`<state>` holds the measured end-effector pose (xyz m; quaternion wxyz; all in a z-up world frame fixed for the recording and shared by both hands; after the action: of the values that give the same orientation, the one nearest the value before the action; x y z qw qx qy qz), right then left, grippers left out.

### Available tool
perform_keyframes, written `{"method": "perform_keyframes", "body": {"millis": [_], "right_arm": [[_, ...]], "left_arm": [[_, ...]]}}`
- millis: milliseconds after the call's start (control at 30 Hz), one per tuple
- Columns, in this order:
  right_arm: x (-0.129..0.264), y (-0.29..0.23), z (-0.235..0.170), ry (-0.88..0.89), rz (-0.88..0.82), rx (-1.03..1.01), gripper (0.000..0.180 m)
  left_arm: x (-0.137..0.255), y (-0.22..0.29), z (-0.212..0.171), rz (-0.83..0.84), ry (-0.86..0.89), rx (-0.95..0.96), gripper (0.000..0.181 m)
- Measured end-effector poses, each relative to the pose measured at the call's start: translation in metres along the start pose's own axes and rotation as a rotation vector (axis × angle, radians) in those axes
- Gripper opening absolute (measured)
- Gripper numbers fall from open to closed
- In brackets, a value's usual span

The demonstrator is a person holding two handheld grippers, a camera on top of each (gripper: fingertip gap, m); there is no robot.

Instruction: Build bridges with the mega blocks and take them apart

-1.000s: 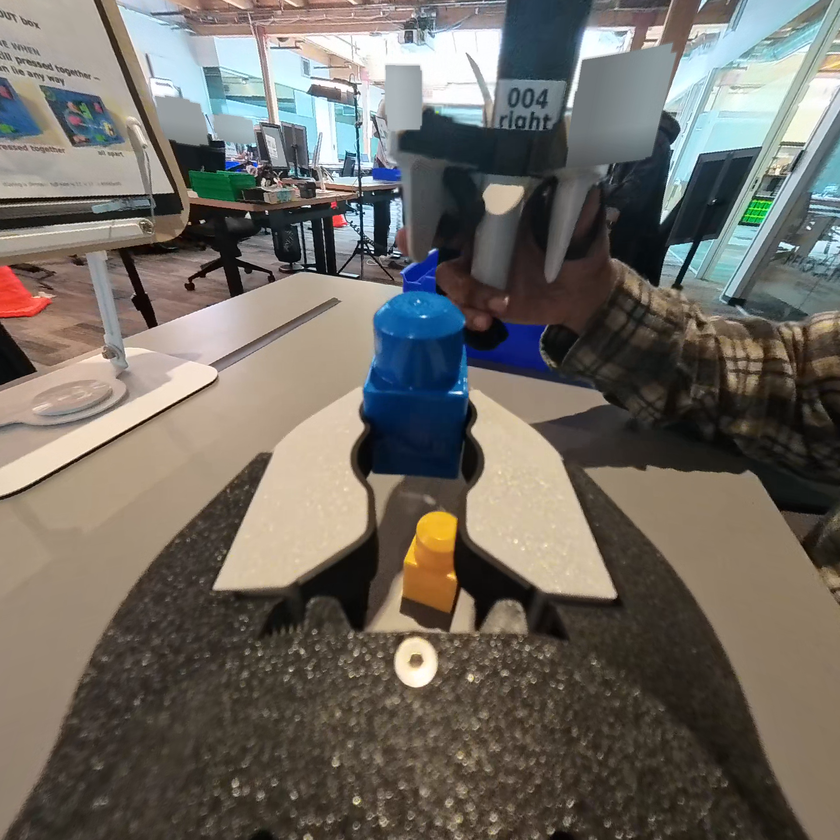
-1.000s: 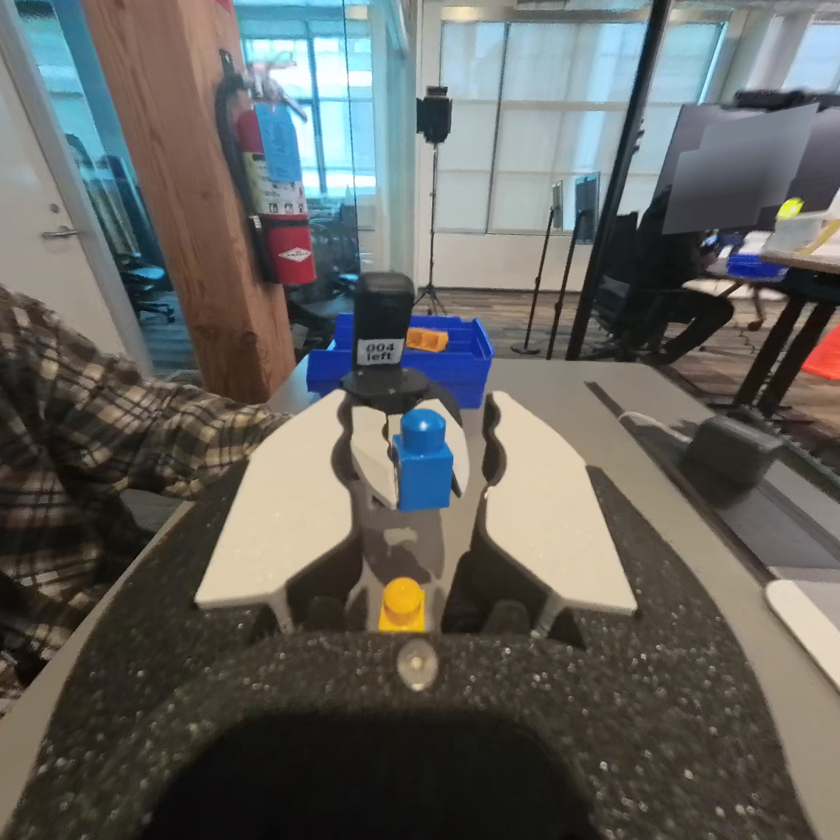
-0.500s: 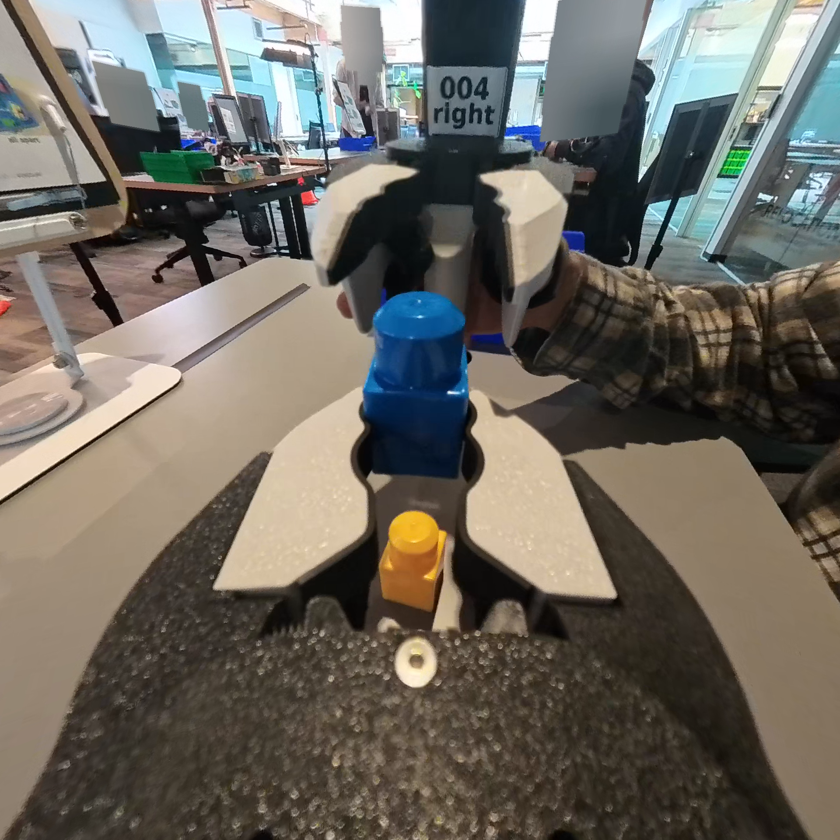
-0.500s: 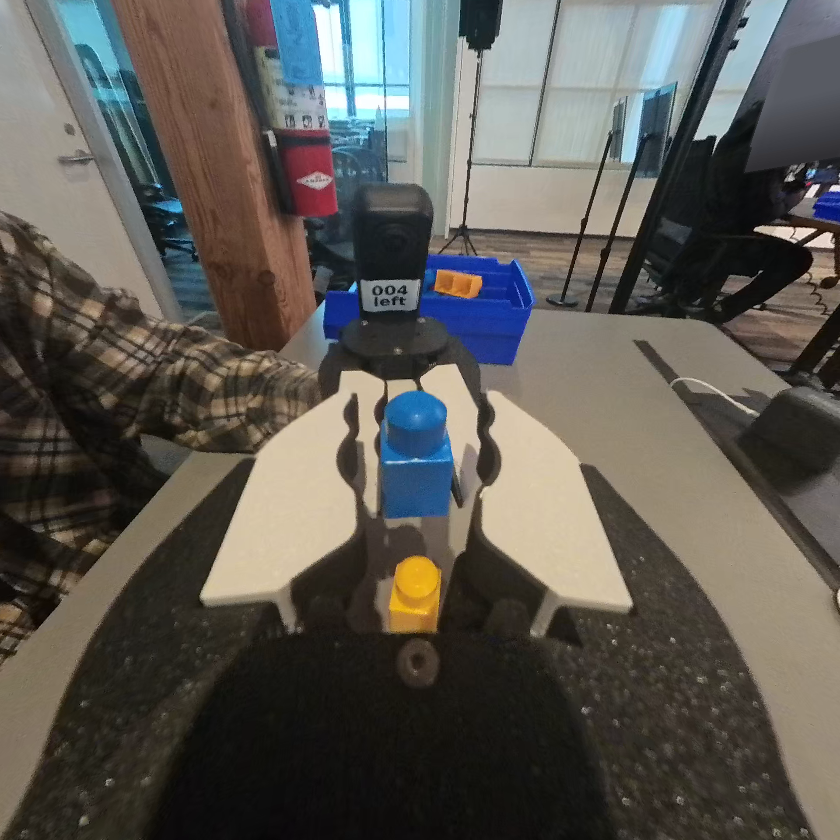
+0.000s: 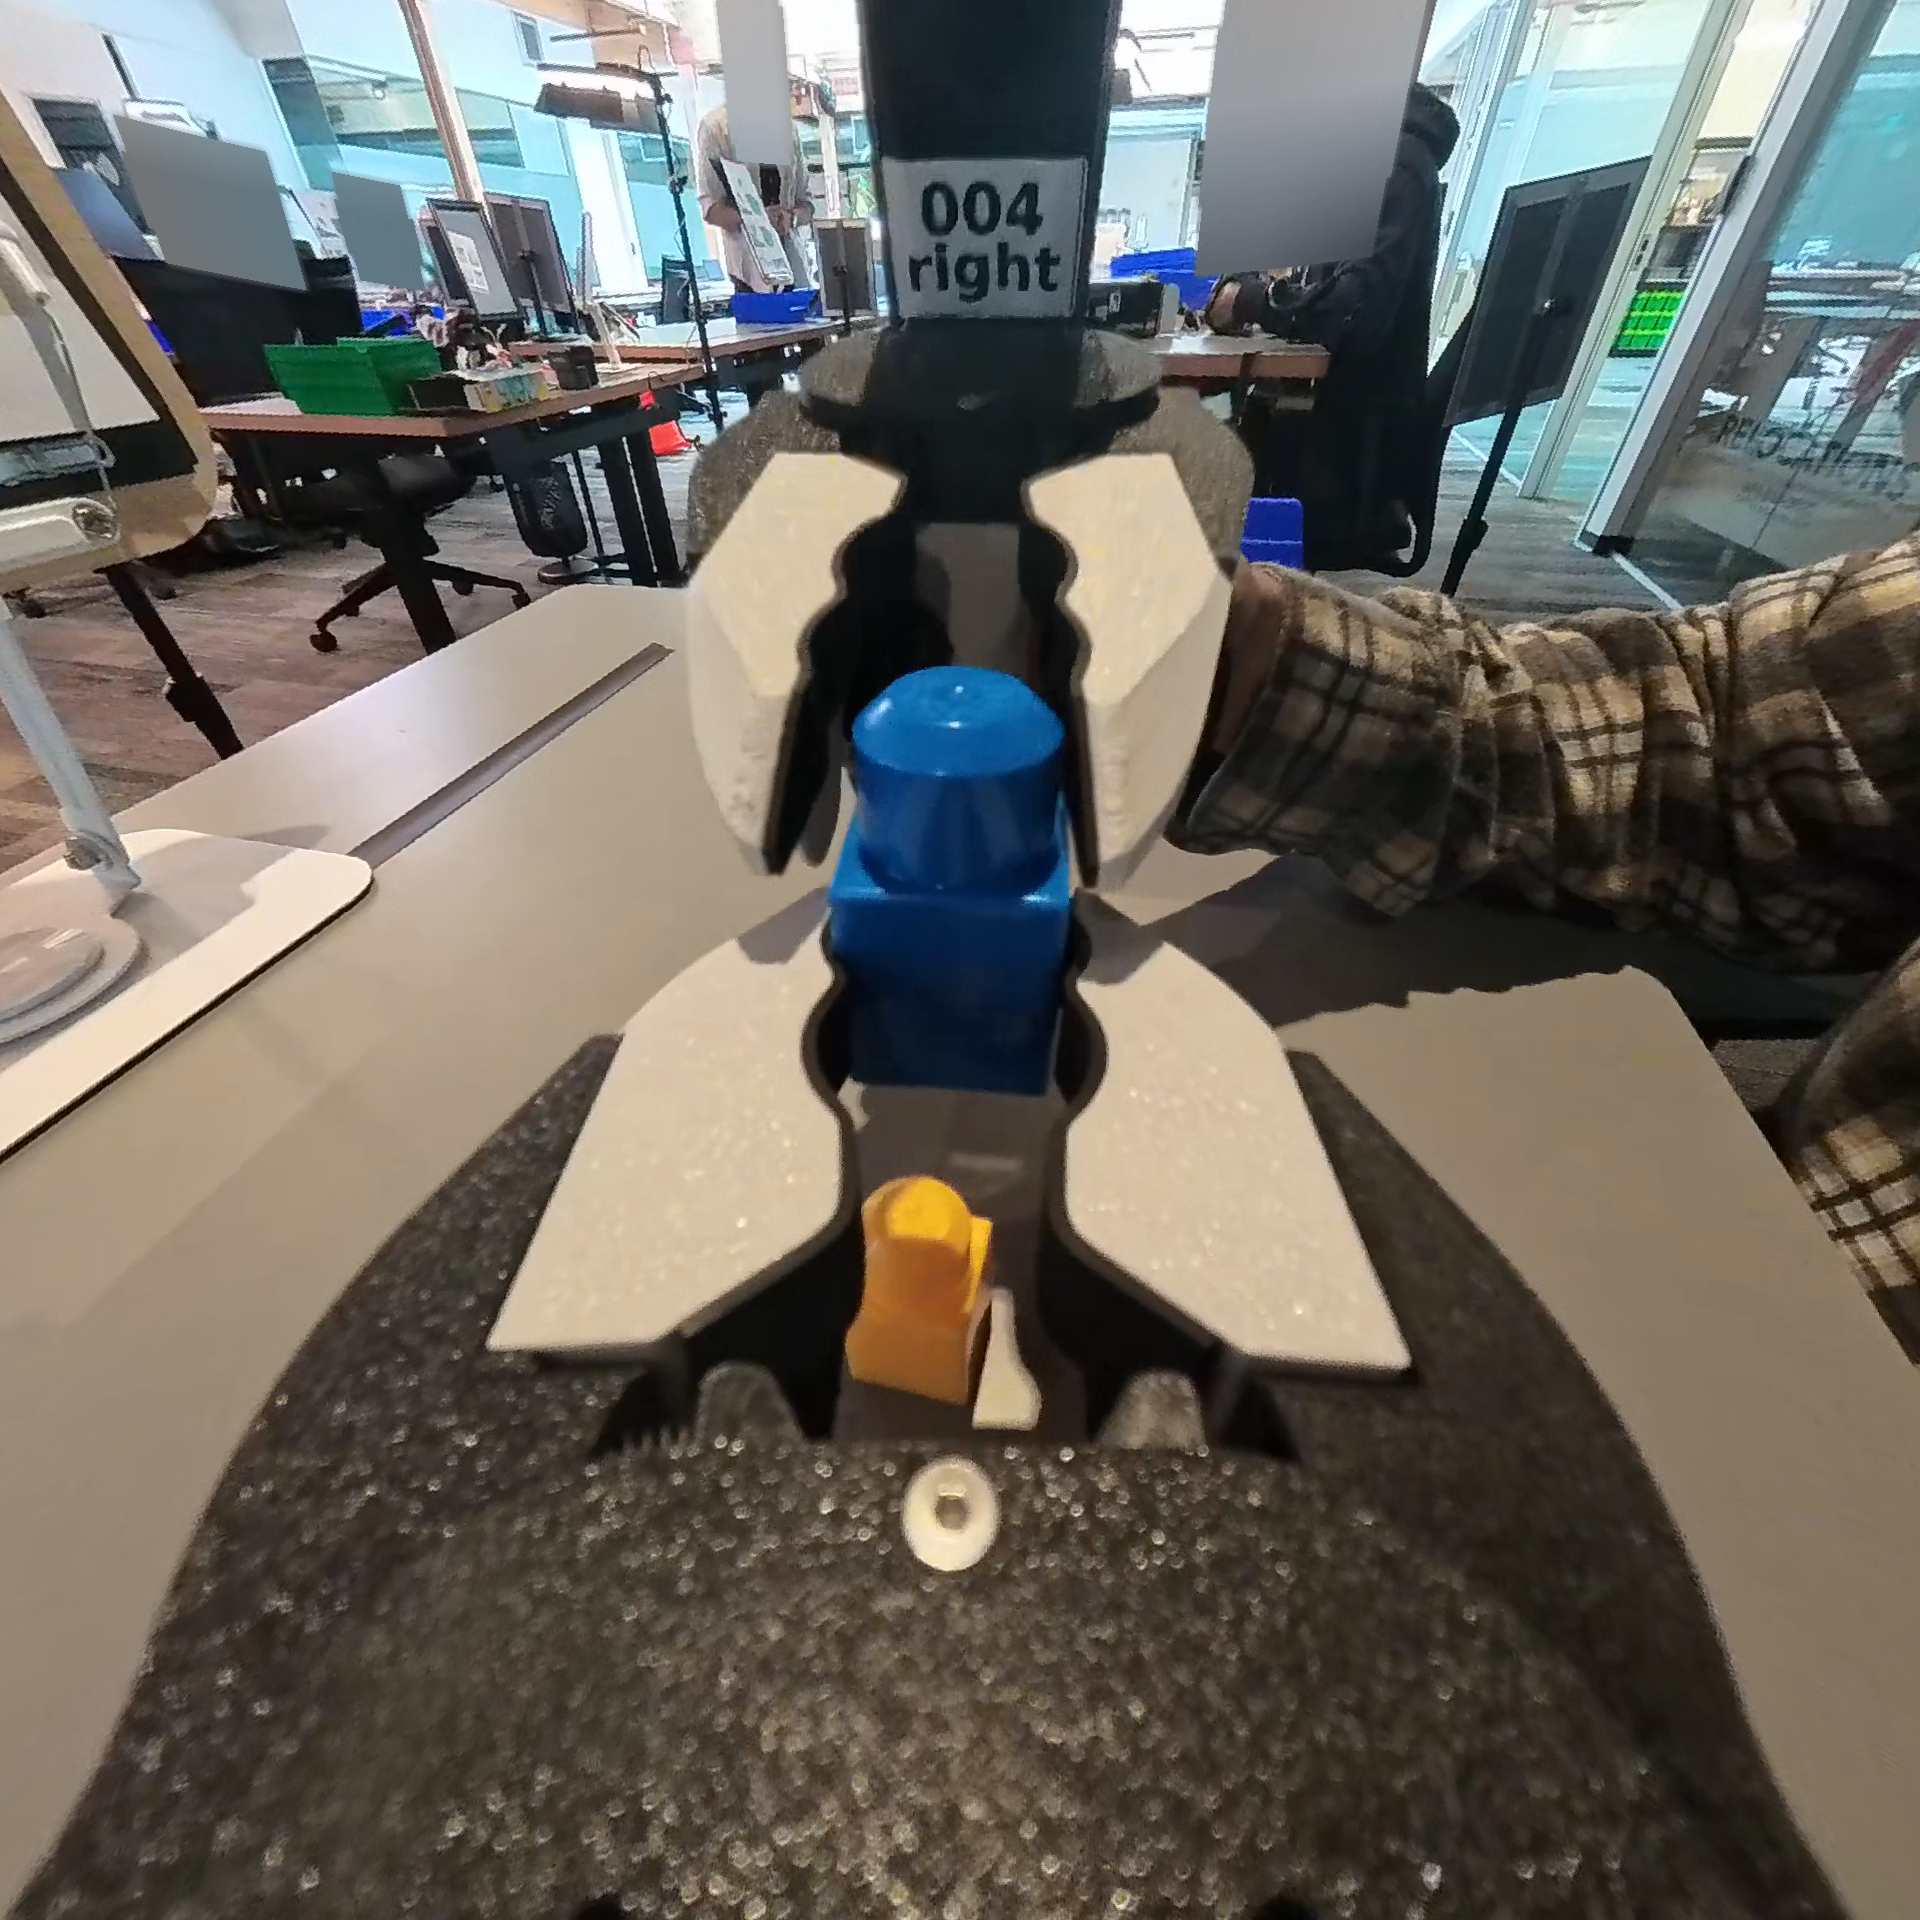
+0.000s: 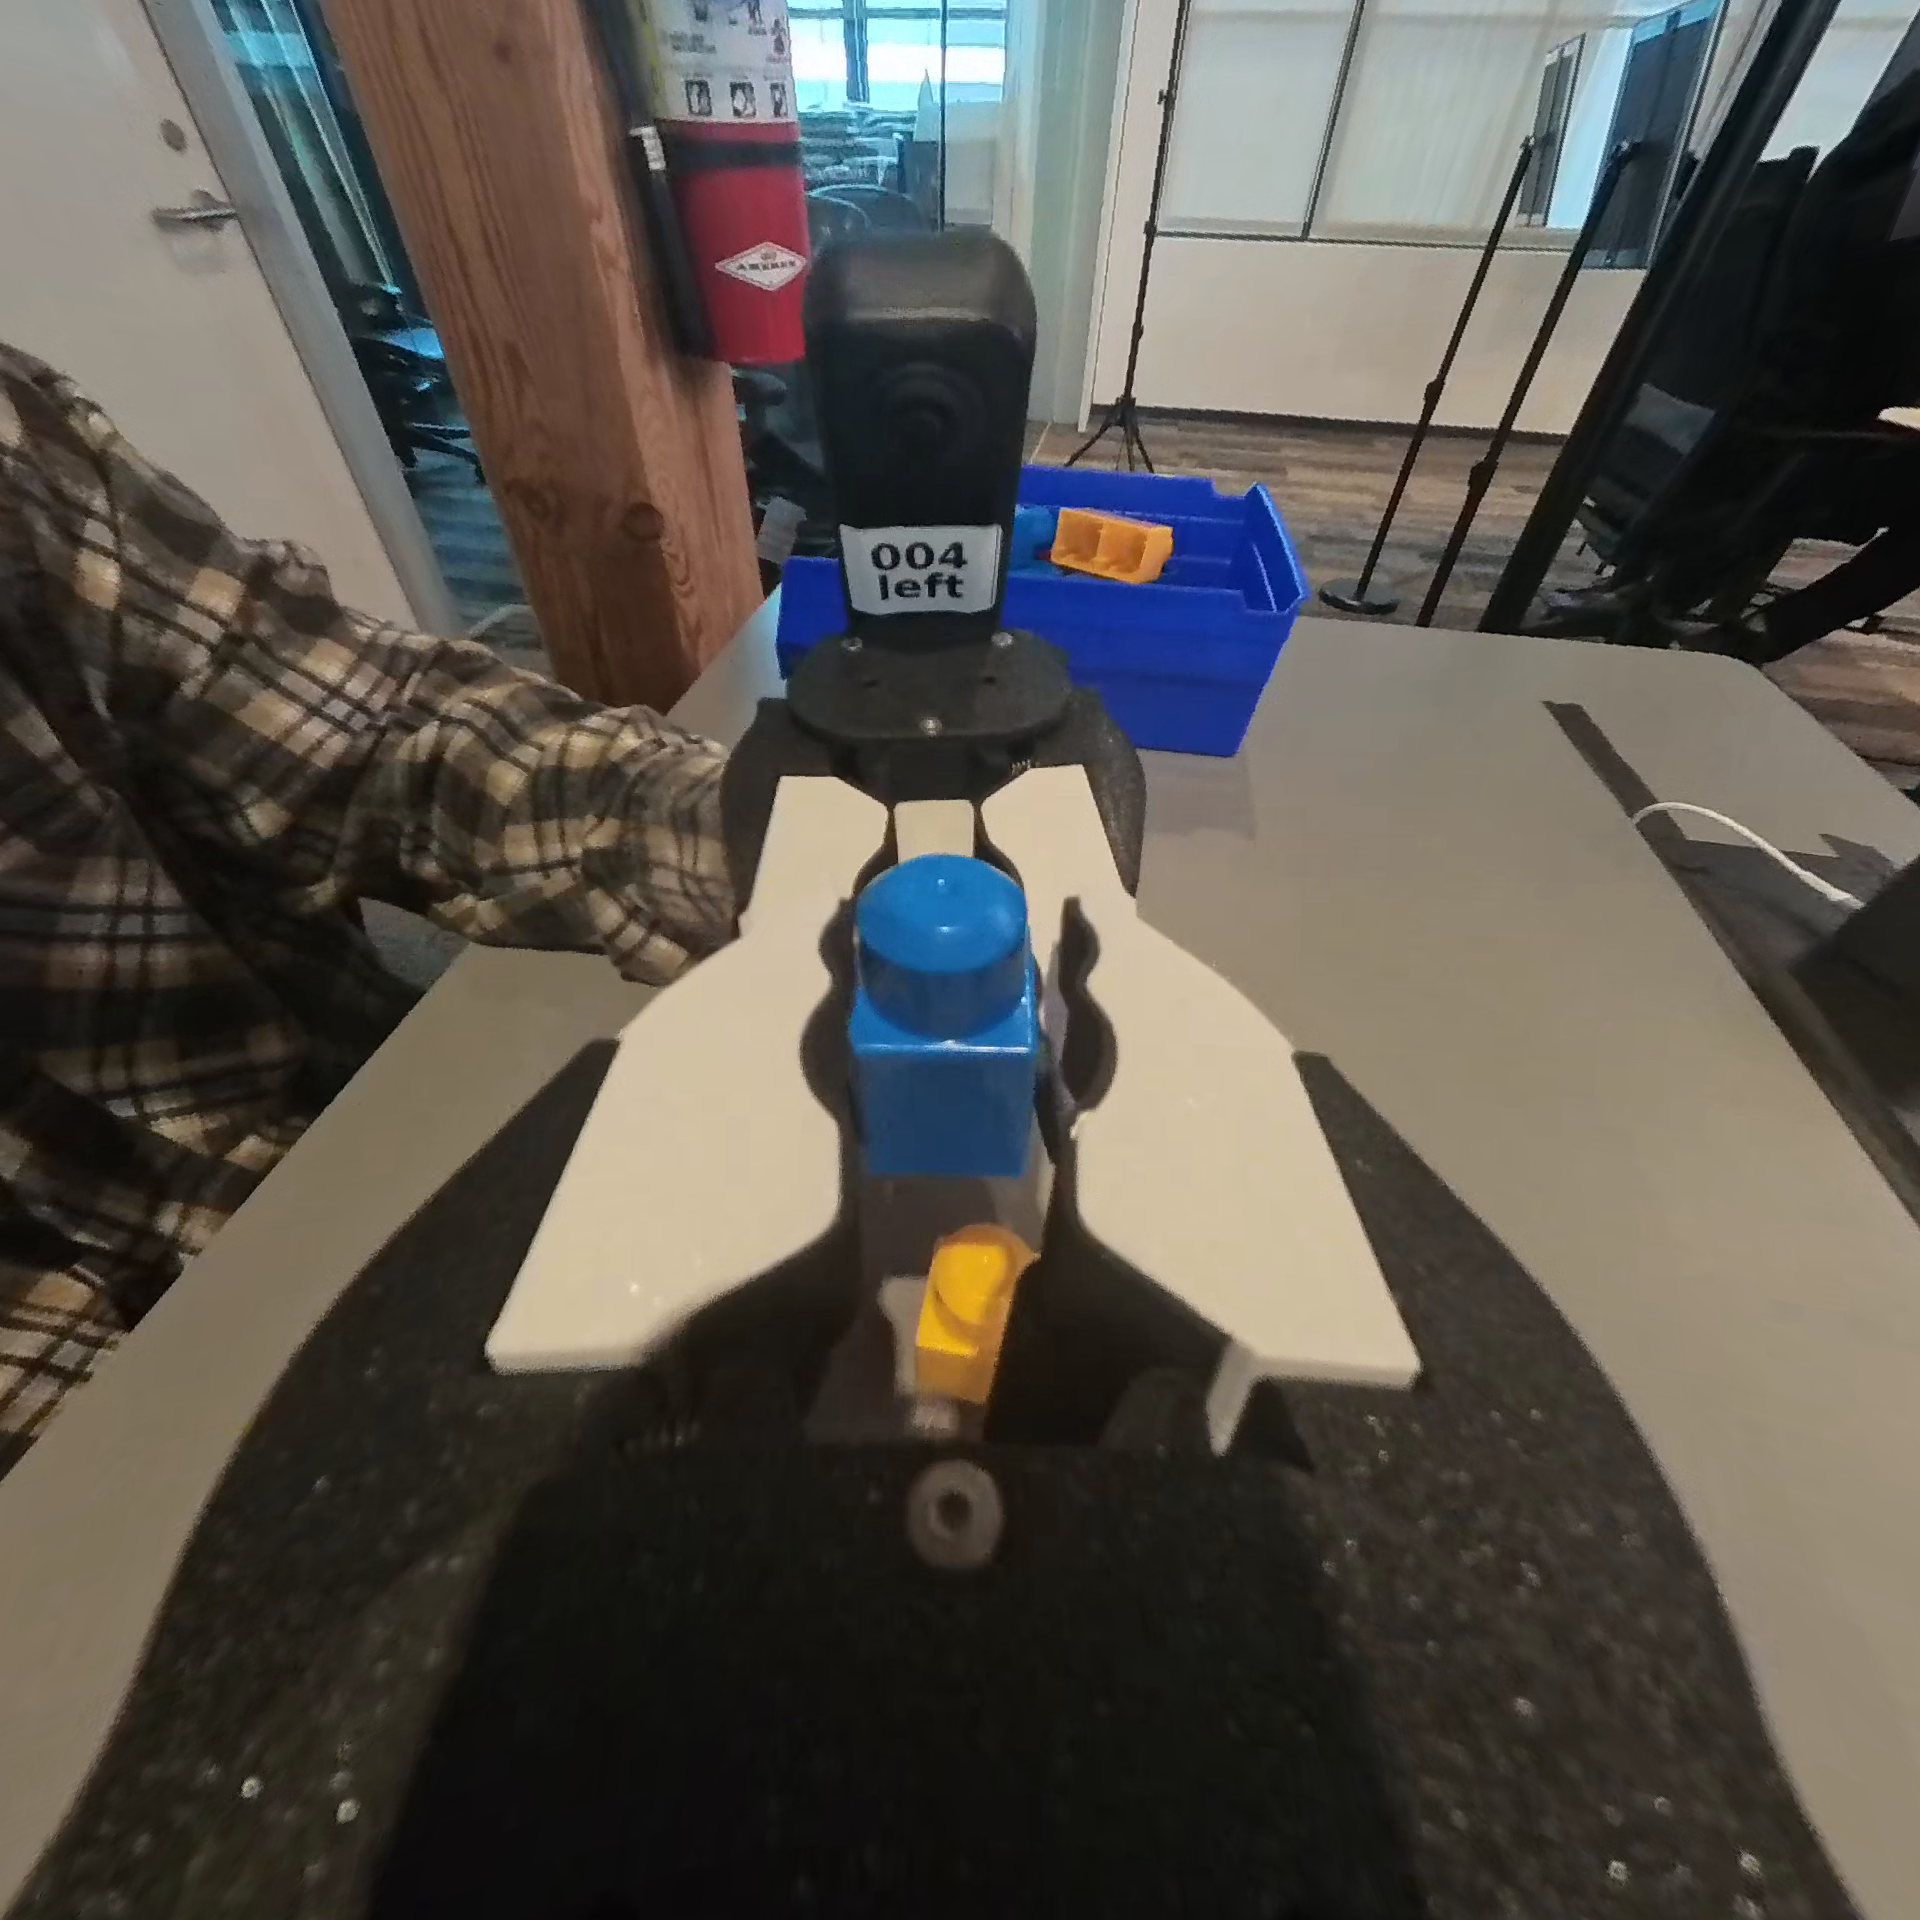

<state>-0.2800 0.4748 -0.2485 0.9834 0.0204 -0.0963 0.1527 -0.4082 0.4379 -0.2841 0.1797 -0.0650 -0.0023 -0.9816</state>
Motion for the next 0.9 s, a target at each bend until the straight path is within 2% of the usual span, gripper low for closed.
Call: {"method": "perform_keyframes", "body": {"millis": [100,633,900], "right_arm": [[-0.002,-0.002,-0.001,-0.011,0.025,0.004,0.032],[-0.001,-0.003,0.001,-0.007,0.013,0.033,0.03],[0.012,0.0,0.006,0.037,-0.047,0.031,0.03]], "left_arm": [[0.0,0.001,0.001,-0.006,0.0,-0.003,0.036],[0.001,0.0,0.001,-0.021,0.015,-0.001,0.037],[0.008,-0.009,0.001,0.006,0.026,0.023,0.047]]}}
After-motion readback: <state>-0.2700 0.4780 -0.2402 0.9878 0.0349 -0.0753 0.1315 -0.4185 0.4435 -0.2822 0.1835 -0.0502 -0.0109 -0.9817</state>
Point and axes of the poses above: each gripper's, where its closed fingertips meet, x back along the fingers, z out of its top, y = z × x across the jaws, the point moved 9 cm from there along x, back along the fingers, and after that the axes turned 4 degrees about z, right-handed, at the moved point
